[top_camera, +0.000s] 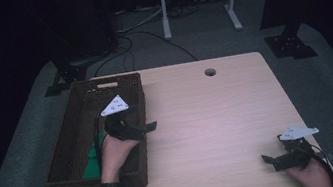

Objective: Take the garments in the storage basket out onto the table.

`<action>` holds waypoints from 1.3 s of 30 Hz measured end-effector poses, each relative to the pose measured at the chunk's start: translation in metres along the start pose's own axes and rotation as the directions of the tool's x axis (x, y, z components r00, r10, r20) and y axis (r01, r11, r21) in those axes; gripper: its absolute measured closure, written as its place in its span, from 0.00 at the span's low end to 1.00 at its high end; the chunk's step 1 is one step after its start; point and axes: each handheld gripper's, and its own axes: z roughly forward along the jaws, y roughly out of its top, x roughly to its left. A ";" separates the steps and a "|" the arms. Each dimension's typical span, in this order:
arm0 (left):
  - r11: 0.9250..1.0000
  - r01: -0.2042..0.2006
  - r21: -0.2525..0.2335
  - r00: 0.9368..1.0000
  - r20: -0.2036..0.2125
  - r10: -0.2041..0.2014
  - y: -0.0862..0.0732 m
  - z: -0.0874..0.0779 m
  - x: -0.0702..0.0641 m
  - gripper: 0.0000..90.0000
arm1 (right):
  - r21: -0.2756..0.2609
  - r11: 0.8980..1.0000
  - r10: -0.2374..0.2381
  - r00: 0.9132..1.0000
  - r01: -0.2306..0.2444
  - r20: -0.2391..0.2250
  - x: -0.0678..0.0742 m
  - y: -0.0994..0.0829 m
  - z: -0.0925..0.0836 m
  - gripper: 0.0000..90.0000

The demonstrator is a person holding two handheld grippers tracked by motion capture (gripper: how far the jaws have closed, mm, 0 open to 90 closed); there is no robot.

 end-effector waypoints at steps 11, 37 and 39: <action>1.000 0.005 -0.001 1.000 -0.009 -0.005 -0.004 -0.007 0.006 0.00 | 0.000 1.000 0.000 1.000 0.000 0.000 0.000 0.000 0.000 0.00; 1.000 0.015 0.020 0.999 -0.033 -0.014 -0.012 -0.013 0.016 0.00 | 0.000 1.000 0.000 1.000 0.000 0.000 0.000 0.000 0.000 0.00; 1.000 0.016 0.020 0.999 -0.037 -0.016 -0.013 -0.014 0.016 0.00 | 0.000 1.000 0.000 1.000 0.000 0.000 0.000 0.000 0.000 0.00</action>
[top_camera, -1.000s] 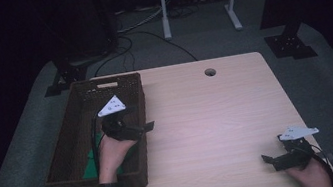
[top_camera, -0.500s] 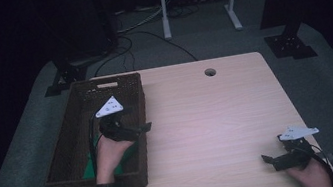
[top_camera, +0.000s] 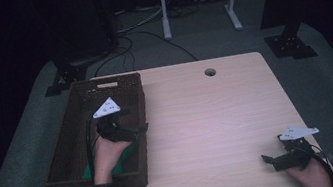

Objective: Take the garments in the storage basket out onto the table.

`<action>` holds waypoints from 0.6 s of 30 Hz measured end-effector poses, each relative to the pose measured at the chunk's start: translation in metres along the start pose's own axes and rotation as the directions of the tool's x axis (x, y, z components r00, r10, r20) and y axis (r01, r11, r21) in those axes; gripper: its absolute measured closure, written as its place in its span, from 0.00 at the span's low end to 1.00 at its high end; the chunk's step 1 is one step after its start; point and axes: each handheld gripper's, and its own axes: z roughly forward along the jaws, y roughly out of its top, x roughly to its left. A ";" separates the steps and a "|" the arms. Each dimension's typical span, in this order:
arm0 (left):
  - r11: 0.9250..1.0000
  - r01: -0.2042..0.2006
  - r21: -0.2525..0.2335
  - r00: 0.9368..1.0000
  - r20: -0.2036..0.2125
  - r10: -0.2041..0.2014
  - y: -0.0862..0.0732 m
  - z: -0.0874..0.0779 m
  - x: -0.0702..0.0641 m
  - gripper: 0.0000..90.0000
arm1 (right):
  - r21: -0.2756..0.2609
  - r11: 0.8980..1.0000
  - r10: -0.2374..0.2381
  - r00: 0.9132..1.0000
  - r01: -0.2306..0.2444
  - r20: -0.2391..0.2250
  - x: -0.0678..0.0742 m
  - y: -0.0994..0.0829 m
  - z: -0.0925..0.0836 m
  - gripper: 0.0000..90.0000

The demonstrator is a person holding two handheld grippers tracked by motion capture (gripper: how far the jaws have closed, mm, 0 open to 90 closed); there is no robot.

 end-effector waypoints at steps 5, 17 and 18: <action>1.000 0.001 0.002 1.000 -0.006 -0.001 -0.001 -0.002 0.002 0.00 | 0.000 1.000 0.000 1.000 0.000 0.000 0.000 0.000 0.000 0.00; 1.000 0.027 -0.012 0.999 -0.028 -0.028 -0.007 -0.012 0.010 0.00 | 0.000 1.000 0.000 1.000 0.000 0.000 0.000 0.000 0.000 0.00; 0.999 0.028 -0.015 0.999 -0.030 -0.028 -0.007 -0.013 0.010 0.00 | 0.000 1.000 0.000 1.000 0.000 0.000 0.000 0.000 0.000 0.00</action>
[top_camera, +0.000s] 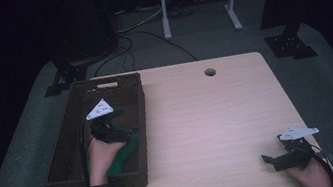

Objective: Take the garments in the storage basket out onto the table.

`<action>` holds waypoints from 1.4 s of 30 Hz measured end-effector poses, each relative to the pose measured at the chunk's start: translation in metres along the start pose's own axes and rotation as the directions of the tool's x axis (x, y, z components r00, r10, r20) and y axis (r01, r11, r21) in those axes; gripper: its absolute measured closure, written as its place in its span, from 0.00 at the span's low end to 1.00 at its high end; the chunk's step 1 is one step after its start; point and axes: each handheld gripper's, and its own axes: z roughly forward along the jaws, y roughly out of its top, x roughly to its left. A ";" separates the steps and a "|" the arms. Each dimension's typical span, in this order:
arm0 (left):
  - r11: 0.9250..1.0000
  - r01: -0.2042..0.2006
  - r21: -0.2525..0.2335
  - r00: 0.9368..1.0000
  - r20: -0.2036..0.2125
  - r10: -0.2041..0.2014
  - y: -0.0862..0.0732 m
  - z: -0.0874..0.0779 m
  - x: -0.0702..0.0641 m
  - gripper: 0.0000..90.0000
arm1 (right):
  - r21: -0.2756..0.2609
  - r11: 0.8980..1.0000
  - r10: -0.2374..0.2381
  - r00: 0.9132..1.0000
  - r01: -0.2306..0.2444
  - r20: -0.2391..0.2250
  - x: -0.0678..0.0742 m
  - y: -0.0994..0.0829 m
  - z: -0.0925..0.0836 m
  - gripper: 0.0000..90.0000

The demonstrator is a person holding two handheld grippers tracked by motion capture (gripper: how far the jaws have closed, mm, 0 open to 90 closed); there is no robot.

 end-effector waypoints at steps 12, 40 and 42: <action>1.000 0.004 0.003 1.000 -0.009 -0.004 -0.001 -0.004 0.002 0.00 | 0.000 1.000 0.000 1.000 0.000 0.000 0.000 0.000 0.000 0.00; 1.000 0.011 0.002 0.999 -0.033 -0.011 -0.006 -0.016 0.009 0.00 | 0.000 1.000 0.000 1.000 0.000 0.000 0.000 0.000 0.000 0.00; 1.000 0.012 0.000 0.999 -0.036 -0.012 -0.006 -0.017 0.009 0.00 | 0.000 1.000 0.000 1.000 0.000 0.000 0.000 0.000 0.000 0.00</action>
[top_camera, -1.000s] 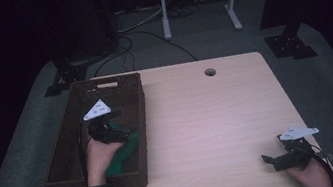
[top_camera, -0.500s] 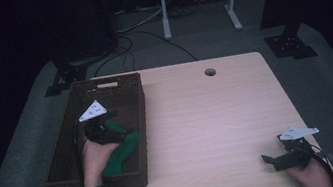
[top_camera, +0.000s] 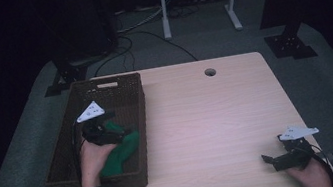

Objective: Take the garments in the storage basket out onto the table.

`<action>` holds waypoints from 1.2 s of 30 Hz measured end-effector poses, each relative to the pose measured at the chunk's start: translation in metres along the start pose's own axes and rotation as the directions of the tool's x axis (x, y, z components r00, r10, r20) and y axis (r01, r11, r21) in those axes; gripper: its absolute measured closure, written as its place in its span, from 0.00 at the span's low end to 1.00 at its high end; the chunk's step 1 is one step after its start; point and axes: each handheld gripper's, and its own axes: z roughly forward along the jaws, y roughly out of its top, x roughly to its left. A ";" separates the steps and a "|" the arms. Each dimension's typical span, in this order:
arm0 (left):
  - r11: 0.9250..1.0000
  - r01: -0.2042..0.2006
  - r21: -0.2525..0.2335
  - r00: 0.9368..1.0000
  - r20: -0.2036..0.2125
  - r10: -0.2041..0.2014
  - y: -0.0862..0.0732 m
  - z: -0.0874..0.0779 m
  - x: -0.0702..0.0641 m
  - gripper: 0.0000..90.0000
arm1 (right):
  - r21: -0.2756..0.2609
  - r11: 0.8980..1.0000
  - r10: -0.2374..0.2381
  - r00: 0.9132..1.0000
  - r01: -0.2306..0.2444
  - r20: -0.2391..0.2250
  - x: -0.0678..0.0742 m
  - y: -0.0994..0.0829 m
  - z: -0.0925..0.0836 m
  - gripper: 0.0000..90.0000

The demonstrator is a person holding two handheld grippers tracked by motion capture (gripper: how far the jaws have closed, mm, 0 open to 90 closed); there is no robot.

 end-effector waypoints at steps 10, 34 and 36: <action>1.000 0.002 -0.002 1.000 -0.008 -0.002 -0.002 -0.006 0.003 0.00 | 0.000 1.000 0.000 1.000 0.000 0.000 0.000 0.000 0.000 0.00; 1.000 0.011 0.016 0.998 -0.069 -0.009 -0.006 -0.019 0.013 0.00 | 0.000 1.000 0.000 1.000 0.000 0.000 0.000 0.000 0.000 0.00; 1.000 0.010 0.021 0.997 -0.077 -0.008 -0.007 -0.019 0.014 0.00 | 0.000 1.000 0.000 1.000 0.000 0.000 0.000 0.000 0.000 0.00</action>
